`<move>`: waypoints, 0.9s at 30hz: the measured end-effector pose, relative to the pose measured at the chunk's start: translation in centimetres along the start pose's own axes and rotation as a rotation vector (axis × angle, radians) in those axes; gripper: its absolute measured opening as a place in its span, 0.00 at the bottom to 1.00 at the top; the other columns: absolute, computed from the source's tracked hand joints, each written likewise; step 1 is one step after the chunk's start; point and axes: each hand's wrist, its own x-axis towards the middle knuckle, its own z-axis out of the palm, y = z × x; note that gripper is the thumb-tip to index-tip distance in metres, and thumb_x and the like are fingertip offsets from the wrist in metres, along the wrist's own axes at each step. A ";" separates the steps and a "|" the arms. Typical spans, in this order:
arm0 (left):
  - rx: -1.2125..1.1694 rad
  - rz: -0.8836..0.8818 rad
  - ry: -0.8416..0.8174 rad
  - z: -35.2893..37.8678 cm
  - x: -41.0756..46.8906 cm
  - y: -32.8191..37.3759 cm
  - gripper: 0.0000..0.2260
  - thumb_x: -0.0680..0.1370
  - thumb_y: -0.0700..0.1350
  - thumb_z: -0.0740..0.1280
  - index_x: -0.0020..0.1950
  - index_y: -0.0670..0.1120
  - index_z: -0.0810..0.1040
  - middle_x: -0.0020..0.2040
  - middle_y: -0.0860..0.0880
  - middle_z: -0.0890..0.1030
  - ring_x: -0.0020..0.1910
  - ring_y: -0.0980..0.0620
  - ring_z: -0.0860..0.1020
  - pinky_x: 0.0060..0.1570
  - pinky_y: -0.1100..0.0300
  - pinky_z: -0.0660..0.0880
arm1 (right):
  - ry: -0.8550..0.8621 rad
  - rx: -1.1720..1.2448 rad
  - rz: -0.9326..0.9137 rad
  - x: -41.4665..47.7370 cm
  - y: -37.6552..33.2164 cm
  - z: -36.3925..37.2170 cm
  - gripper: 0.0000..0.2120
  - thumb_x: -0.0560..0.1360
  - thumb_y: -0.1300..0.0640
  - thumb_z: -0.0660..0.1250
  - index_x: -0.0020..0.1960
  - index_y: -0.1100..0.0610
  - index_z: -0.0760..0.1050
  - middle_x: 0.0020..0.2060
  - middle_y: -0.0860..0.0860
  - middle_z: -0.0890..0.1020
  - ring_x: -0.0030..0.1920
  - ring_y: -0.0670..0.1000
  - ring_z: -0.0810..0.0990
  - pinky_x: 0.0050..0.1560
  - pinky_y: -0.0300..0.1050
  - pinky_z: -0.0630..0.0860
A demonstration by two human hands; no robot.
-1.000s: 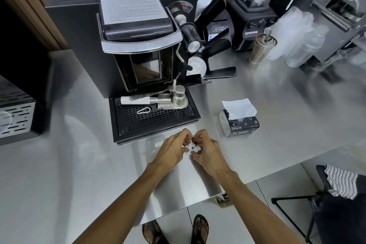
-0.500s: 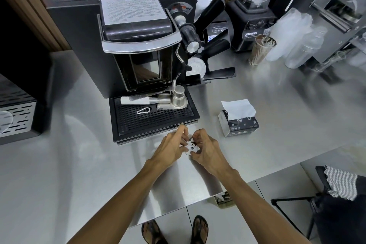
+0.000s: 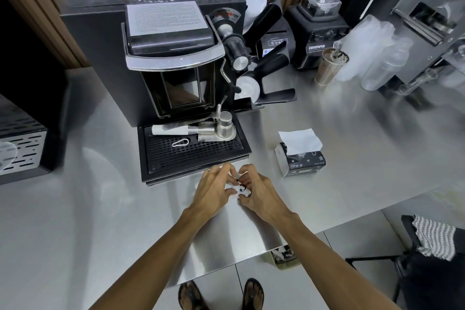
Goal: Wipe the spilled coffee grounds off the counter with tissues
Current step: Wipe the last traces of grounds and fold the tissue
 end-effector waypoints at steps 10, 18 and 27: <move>0.002 -0.091 0.084 1.1 -1.4 0.8 0.23 0.73 0.46 0.73 0.50 0.65 0.60 0.48 0.56 0.77 0.52 0.52 0.72 0.55 0.54 0.71 | -0.030 0.011 -0.031 -0.2 0.0 -0.1 0.27 0.68 0.64 0.69 0.60 0.48 0.62 0.47 0.52 0.80 0.43 0.52 0.78 0.46 0.51 0.79; -0.033 -0.100 0.173 1.8 -1.6 2.8 0.18 0.74 0.44 0.72 0.54 0.59 0.66 0.50 0.55 0.75 0.51 0.53 0.71 0.50 0.59 0.69 | -0.024 0.000 -0.095 -0.5 0.2 -2.4 0.27 0.67 0.65 0.70 0.59 0.47 0.62 0.47 0.51 0.80 0.47 0.50 0.79 0.50 0.50 0.79; -0.078 0.044 0.104 3.0 -1.1 6.4 0.18 0.74 0.44 0.72 0.52 0.58 0.65 0.51 0.55 0.78 0.52 0.53 0.72 0.47 0.58 0.70 | 0.126 -0.052 -0.121 -4.3 0.9 -6.1 0.26 0.68 0.65 0.72 0.60 0.51 0.64 0.46 0.51 0.80 0.46 0.49 0.79 0.49 0.47 0.79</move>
